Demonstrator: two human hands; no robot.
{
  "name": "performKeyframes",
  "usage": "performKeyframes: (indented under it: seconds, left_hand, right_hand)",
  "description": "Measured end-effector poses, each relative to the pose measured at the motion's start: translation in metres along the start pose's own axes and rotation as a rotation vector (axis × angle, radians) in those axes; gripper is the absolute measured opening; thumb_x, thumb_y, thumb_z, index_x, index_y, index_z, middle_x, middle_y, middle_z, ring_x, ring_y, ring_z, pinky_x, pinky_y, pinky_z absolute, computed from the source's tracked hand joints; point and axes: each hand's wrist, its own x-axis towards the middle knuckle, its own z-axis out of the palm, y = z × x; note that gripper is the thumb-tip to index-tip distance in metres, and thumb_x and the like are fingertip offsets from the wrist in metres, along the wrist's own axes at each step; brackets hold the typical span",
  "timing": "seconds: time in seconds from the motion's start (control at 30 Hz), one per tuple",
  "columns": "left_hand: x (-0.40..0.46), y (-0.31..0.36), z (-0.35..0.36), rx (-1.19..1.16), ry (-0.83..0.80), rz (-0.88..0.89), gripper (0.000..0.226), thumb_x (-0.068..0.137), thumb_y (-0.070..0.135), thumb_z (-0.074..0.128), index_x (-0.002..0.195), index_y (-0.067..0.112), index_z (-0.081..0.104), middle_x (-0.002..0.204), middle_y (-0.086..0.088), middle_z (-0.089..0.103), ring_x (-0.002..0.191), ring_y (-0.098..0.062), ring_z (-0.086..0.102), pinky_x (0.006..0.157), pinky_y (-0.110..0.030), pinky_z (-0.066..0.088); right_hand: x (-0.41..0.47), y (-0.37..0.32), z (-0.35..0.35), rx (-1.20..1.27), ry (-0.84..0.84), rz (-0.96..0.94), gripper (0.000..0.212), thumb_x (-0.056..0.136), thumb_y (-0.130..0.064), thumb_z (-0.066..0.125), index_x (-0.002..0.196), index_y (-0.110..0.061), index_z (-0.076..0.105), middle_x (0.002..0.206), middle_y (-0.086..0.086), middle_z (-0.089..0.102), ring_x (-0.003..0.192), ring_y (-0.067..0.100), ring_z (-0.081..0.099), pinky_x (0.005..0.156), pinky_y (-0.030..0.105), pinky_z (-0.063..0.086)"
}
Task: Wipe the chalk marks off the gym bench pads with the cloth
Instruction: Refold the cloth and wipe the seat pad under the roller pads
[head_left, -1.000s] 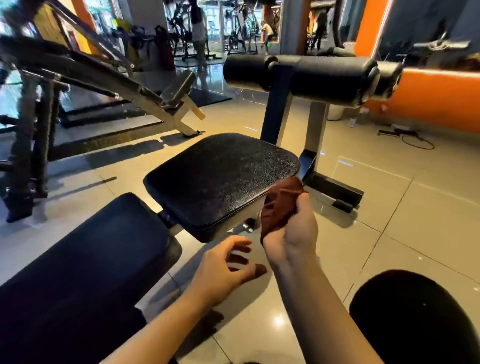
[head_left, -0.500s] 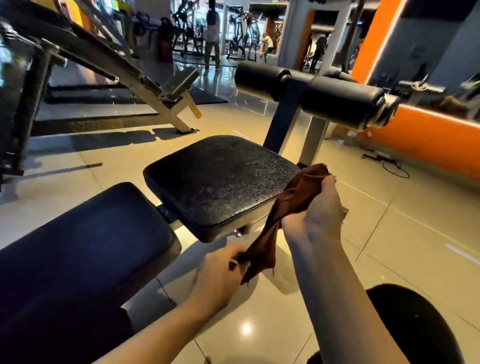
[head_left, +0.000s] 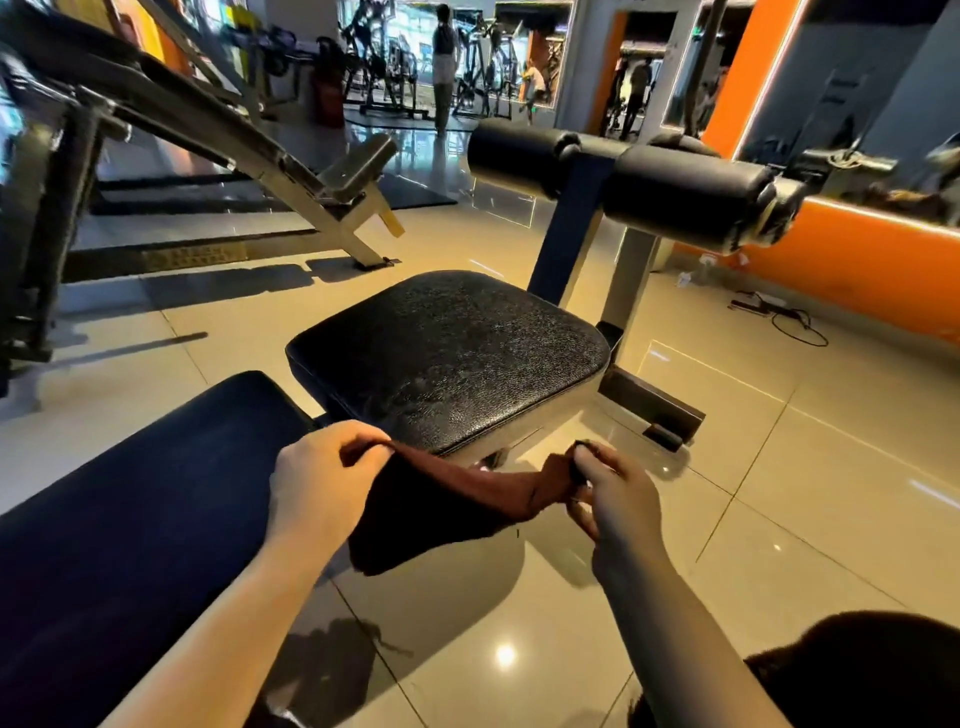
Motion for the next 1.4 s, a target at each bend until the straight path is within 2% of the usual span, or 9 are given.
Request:
performKeyframes:
  seconds: [0.2,0.3,0.43,0.53,0.6,0.7,0.87,1.23,1.4]
  left_hand:
    - [0.074,0.013,0.021,0.237,0.078,0.221,0.013,0.091,0.017,0.065,0.1,0.018,0.074,0.1,-0.002,0.07,0.098,-0.023,0.062,0.087,-0.035,0.046]
    - [0.117,0.018,0.07,0.294,-0.079,0.258,0.029,0.09,0.022,0.066,0.119,0.018,0.066,0.118,-0.005,0.062,0.113,-0.025,0.054,0.097,-0.035,0.04]
    - [0.131,-0.005,0.096,0.266,-0.141,0.228,0.048,0.087,0.028,0.069,0.132,0.014,0.056,0.13,-0.008,0.052,0.123,-0.025,0.047,0.104,-0.032,0.034]
    - [0.142,-0.012,0.073,0.214,0.008,0.237,0.035,0.091,0.022,0.064,0.124,0.012,0.061,0.123,-0.008,0.057,0.118,-0.023,0.051,0.097,-0.024,0.033]
    - [0.149,-0.015,0.052,0.205,0.079,0.17,0.028,0.095,0.021,0.058,0.121,0.015,0.063,0.121,-0.004,0.059,0.115,-0.018,0.052,0.091,-0.018,0.031]
    - [0.151,-0.028,0.037,0.234,0.12,0.116,0.022,0.095,0.019,0.058,0.114,0.016,0.066,0.114,-0.004,0.063,0.108,-0.019,0.056,0.089,-0.023,0.036]
    - [0.138,-0.039,0.045,0.263,0.08,0.008,0.024,0.095,0.021,0.057,0.117,0.018,0.064,0.119,-0.004,0.06,0.113,-0.023,0.054,0.091,-0.03,0.038]
    - [0.084,-0.037,0.044,0.418,-0.015,0.024,0.039,0.094,0.032,0.054,0.131,0.02,0.055,0.127,0.001,0.055,0.117,-0.02,0.051,0.1,-0.044,0.043]
    - [0.076,-0.044,0.027,0.445,-0.013,-0.059,0.039,0.096,0.03,0.052,0.133,0.02,0.053,0.131,-0.001,0.051,0.12,-0.022,0.049,0.102,-0.047,0.042]
  right_hand:
    - [0.025,0.036,-0.001,-0.05,-0.088,0.095,0.029,0.093,-0.015,0.064,0.117,-0.026,0.052,0.108,0.011,0.058,0.095,0.023,0.06,0.064,0.028,0.052]
    - [0.05,0.045,0.001,-0.06,0.014,0.056,0.029,0.096,-0.016,0.059,0.12,-0.028,0.046,0.107,0.007,0.057,0.094,0.02,0.057,0.076,0.033,0.051]
    - [0.07,0.053,0.026,-0.539,0.042,-0.572,0.028,0.096,-0.022,0.053,0.121,-0.036,0.05,0.118,-0.013,0.048,0.114,0.007,0.045,0.1,0.032,0.041]
    - [0.08,0.064,0.078,-0.865,-0.248,-1.013,0.042,0.095,-0.033,0.043,0.131,-0.018,0.058,0.135,-0.001,0.054,0.131,0.016,0.043,0.112,0.037,0.028]
    - [0.084,0.069,0.114,-1.144,-0.372,-1.111,0.052,0.095,-0.041,0.036,0.134,-0.016,0.058,0.139,0.004,0.056,0.133,0.024,0.047,0.111,0.044,0.023]
    - [0.087,0.066,0.141,-1.343,-0.428,-1.045,0.063,0.093,-0.049,0.026,0.133,-0.014,0.06,0.139,0.007,0.057,0.131,0.027,0.05,0.109,0.048,0.02]
    - [0.106,0.04,0.139,-1.514,-0.653,-0.953,0.1,0.075,-0.077,-0.005,0.156,-0.022,0.011,0.164,0.001,0.003,0.15,0.017,-0.002,0.115,0.044,-0.017]
    - [0.283,-0.044,0.069,-1.691,-0.137,-0.623,0.07,0.097,-0.061,0.01,0.153,-0.02,0.022,0.163,0.005,0.012,0.149,0.024,0.008,0.119,0.054,0.004]
    - [0.267,-0.033,0.084,-1.638,-0.332,-0.721,0.06,0.103,-0.049,0.015,0.154,-0.019,0.017,0.163,0.007,0.011,0.149,0.027,0.009,0.121,0.049,0.005]
